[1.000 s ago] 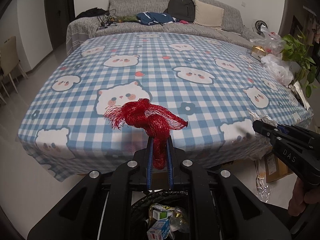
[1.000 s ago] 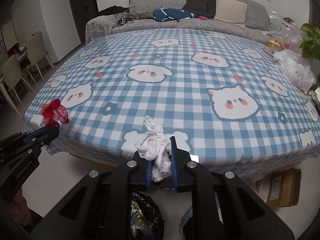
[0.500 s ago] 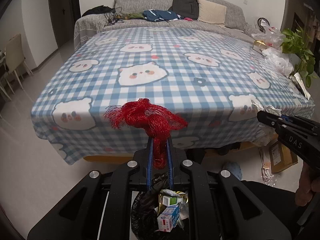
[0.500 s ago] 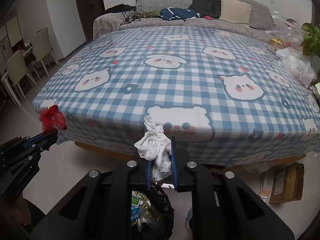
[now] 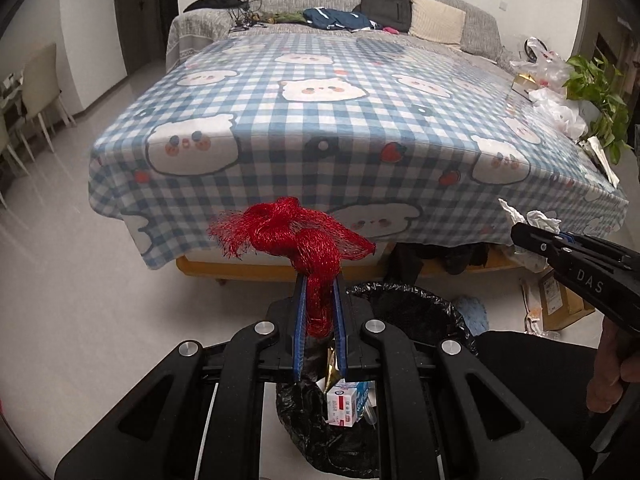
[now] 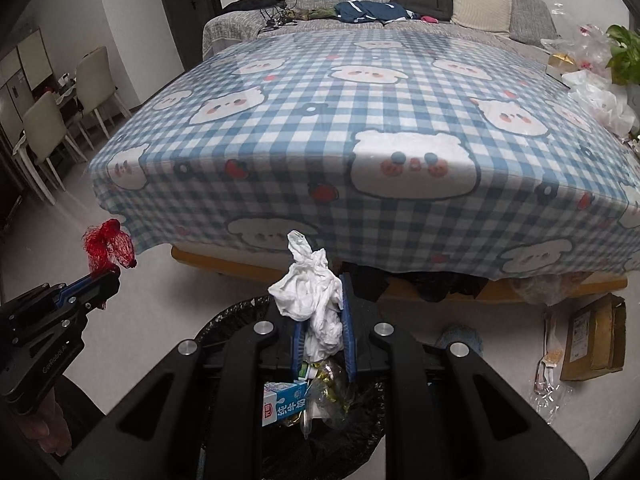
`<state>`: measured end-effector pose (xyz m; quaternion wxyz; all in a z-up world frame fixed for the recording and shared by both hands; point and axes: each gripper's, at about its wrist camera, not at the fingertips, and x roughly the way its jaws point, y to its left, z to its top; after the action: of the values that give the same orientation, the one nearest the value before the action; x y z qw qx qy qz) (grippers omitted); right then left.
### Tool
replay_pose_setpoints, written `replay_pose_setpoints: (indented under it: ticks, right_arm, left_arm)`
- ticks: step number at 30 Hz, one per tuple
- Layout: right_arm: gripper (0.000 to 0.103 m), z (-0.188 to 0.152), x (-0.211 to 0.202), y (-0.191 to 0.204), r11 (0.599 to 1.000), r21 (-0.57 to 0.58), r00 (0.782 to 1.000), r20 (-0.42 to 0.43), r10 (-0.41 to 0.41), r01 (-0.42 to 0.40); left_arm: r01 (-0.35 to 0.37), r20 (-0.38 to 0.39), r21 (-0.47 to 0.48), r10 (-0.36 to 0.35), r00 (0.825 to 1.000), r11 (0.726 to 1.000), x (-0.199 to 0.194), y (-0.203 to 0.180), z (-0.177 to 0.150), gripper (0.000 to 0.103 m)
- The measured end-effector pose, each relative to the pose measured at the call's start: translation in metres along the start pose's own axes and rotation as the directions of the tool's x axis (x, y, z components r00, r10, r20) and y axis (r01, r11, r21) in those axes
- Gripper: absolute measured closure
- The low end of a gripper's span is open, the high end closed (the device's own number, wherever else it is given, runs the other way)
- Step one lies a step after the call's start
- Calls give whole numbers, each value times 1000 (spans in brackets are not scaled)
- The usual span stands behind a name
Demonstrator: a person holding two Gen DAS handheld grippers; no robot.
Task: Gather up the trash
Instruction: 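Carry the tissue and red net down over the trash bin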
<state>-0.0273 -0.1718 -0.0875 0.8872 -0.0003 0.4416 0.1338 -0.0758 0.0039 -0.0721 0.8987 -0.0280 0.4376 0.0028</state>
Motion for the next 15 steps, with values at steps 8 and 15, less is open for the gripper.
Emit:
replay_pose_setpoints:
  ticks: [8,15]
  right_arm:
    - [89,-34,9,14,1000,-8,998,-54,10,-10]
    - [89,-60,17,30,999,-34,996,-91,14,-17]
  left_arm:
    - [13,-25,-12,-13,1000,1000,1,3,-32,92]
    - [9,-27,-6,-9,1000,1000,3,6,-52,92]
